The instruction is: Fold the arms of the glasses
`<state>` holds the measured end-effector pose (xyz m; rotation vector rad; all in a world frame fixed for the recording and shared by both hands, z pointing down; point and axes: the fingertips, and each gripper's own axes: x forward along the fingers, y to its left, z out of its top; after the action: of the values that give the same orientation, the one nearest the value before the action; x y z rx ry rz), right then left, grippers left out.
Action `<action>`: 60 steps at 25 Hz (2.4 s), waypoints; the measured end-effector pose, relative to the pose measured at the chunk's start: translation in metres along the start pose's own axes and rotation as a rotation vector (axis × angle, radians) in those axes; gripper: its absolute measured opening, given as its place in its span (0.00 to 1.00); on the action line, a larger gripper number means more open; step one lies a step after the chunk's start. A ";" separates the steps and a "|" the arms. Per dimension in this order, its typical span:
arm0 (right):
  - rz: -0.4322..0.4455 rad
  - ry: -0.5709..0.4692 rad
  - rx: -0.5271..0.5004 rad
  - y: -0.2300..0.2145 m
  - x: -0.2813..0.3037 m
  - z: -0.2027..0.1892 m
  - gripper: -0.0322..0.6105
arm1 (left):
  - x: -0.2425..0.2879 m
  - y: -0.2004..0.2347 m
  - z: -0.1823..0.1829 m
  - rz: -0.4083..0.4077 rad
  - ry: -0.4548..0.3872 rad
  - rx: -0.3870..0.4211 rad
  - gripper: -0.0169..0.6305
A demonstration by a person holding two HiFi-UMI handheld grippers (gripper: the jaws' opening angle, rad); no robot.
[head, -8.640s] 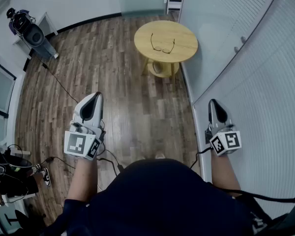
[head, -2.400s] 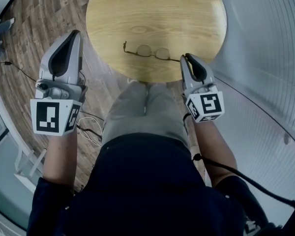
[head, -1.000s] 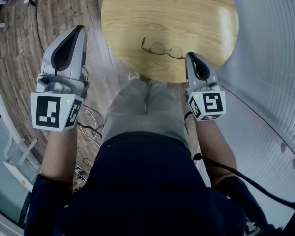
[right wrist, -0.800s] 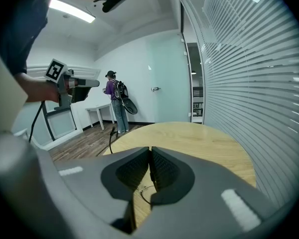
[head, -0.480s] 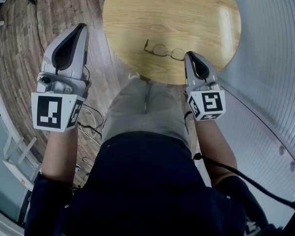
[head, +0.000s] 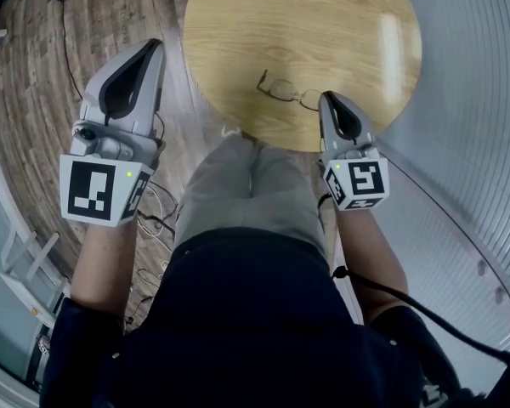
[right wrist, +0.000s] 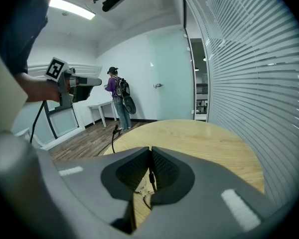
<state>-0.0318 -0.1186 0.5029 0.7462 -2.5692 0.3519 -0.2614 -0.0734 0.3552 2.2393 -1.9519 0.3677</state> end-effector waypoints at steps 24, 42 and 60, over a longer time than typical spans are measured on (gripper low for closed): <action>0.051 0.089 -0.036 0.023 0.047 -0.001 0.09 | -0.011 0.043 -0.023 0.051 0.032 -0.046 0.03; 0.067 0.163 -0.112 0.038 0.078 -0.018 0.09 | -0.035 0.060 -0.046 0.113 0.049 -0.066 0.03; 0.080 0.206 -0.130 0.046 0.105 -0.040 0.09 | -0.056 0.079 -0.049 0.156 0.048 -0.065 0.03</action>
<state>-0.1233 -0.1133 0.5828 0.5323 -2.4051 0.2686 -0.3509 -0.0187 0.3827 2.0262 -2.0885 0.3681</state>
